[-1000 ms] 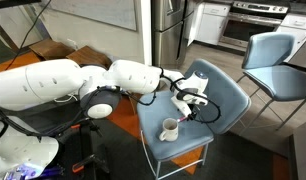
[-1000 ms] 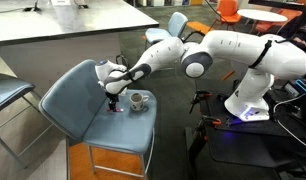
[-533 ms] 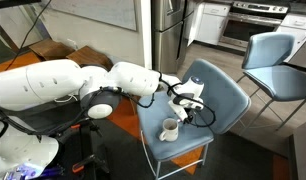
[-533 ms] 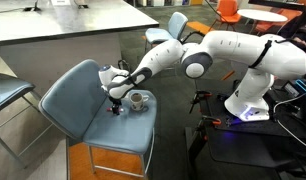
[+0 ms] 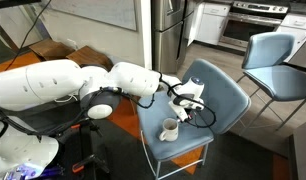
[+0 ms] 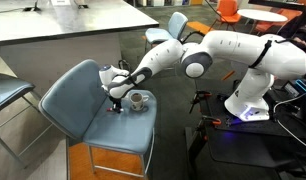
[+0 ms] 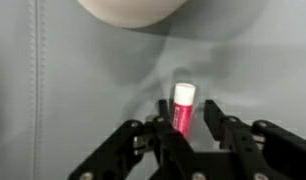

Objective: Pick up the pen from the light blue chair and place it in the mug cup.

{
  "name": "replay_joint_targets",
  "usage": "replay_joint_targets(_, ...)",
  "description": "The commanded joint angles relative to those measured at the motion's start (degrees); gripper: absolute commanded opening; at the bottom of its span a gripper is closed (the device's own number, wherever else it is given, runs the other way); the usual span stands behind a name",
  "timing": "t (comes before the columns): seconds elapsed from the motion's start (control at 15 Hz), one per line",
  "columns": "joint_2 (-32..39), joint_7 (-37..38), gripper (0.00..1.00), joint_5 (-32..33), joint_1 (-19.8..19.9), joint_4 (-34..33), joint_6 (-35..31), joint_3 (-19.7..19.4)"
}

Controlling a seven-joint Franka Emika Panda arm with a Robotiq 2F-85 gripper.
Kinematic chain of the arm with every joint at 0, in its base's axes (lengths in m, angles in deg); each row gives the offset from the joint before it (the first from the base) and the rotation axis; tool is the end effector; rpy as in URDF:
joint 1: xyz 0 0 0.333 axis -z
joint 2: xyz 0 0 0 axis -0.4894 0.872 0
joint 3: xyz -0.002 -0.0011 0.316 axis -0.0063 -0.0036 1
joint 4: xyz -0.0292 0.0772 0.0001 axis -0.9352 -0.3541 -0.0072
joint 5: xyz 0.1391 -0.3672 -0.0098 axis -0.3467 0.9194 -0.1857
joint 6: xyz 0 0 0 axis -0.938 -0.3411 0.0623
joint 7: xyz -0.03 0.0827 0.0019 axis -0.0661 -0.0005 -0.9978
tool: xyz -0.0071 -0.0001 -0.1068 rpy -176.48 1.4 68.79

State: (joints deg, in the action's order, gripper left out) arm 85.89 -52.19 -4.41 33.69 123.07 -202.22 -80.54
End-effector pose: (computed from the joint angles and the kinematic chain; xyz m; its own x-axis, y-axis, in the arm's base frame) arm 0.7473 -0.0506 -0.0182 0.9899 0.1144 -0.0834 0.1116 -0.9931 -0.0369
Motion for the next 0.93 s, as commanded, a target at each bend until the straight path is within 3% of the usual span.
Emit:
replay_joint_targets(0.0, 0.0, 1.15, 0.14, 0.38, -0.29, -0.24, 1.05, -0.39)
replay_joint_targets(0.13, 0.0, 1.5, 0.01, 0.25, -0.29, -0.57, 1.95, -0.35)
replay_joint_targets(0.53, -0.46, 1.85, 0.05, 0.74, -1.3, -5.97, 19.04, -0.7)
replay_joint_targets(0.87, -1.26, 4.04, 0.05, 2.13, -2.81, -10.11, 27.16, -2.33)
